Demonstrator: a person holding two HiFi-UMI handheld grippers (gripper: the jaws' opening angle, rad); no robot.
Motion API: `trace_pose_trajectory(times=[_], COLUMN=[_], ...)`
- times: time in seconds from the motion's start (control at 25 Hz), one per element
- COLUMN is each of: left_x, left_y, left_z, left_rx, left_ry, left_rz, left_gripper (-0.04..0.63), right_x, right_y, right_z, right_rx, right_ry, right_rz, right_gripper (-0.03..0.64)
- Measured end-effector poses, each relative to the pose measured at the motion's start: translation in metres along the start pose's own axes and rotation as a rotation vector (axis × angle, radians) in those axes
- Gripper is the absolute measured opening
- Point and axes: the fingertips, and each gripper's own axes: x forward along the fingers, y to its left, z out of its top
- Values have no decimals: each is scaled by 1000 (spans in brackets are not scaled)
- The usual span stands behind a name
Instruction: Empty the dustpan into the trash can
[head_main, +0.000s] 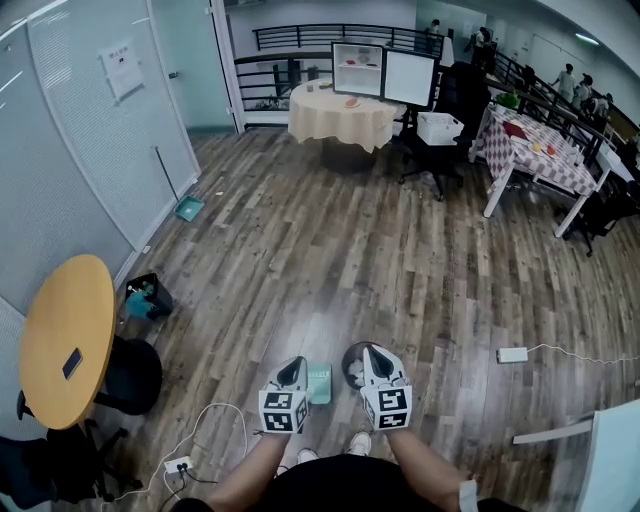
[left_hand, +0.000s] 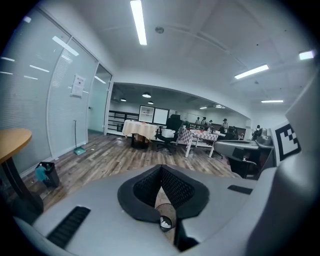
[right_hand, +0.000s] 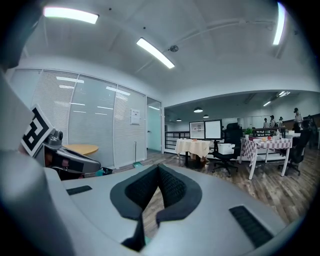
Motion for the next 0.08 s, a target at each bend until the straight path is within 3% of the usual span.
trace_pose_trajectory(times=[0.08], left_x=[-2], left_y=[1], left_z=[1], left_rx=[1], left_ry=[0], left_rz=[-6], left_gripper=[23], right_x=[0], right_y=[4], right_z=[2], right_rx=[-3], right_ry=[2], right_rz=[0], right_gripper=[23])
